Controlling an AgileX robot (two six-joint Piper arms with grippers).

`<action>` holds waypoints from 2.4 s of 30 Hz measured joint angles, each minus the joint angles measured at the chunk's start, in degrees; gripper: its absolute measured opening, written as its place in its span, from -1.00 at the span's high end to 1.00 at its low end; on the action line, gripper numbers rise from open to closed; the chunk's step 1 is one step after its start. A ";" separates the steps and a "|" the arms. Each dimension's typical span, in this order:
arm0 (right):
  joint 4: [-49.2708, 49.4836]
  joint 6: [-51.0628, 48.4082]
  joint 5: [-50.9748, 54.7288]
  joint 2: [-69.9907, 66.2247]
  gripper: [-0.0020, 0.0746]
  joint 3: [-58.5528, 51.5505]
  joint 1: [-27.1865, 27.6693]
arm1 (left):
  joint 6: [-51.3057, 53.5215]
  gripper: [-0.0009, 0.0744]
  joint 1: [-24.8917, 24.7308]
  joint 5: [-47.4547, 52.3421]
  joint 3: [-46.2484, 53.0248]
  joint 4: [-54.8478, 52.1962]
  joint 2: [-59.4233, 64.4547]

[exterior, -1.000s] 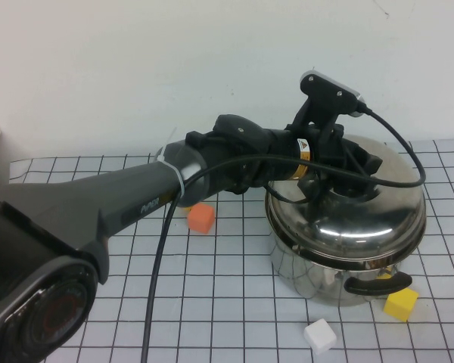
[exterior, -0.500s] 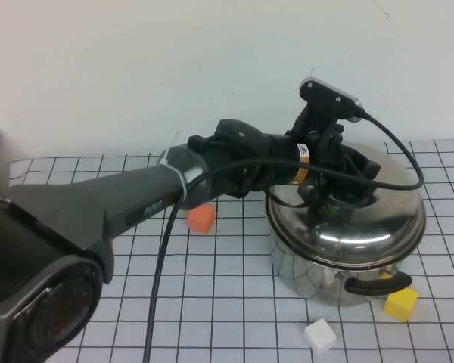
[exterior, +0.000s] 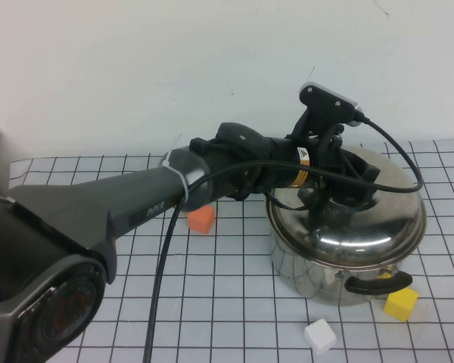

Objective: Cover the pot
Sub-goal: Place the pot lid on the pot

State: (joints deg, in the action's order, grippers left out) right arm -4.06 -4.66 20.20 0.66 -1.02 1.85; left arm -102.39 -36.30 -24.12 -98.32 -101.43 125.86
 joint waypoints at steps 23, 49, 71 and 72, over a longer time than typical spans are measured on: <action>0.00 0.00 0.00 0.00 0.92 0.00 0.00 | 0.39 0.13 0.00 -0.27 0.10 0.02 -2.93; 0.00 0.00 0.00 0.00 0.92 0.00 0.00 | 1.85 0.13 0.60 0.16 3.47 0.89 -1.56; 0.00 0.00 0.00 0.00 0.92 0.00 0.00 | -1.19 -0.55 1.01 7.09 4.15 0.68 -6.21; 0.00 0.00 0.00 0.00 0.92 0.00 0.00 | -1.24 -0.47 1.16 7.73 4.15 0.68 -7.55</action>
State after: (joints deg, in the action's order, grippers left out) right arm -4.06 -4.66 20.20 0.66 -1.02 1.85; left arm -103.63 -35.14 -16.39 -94.17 -100.75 118.32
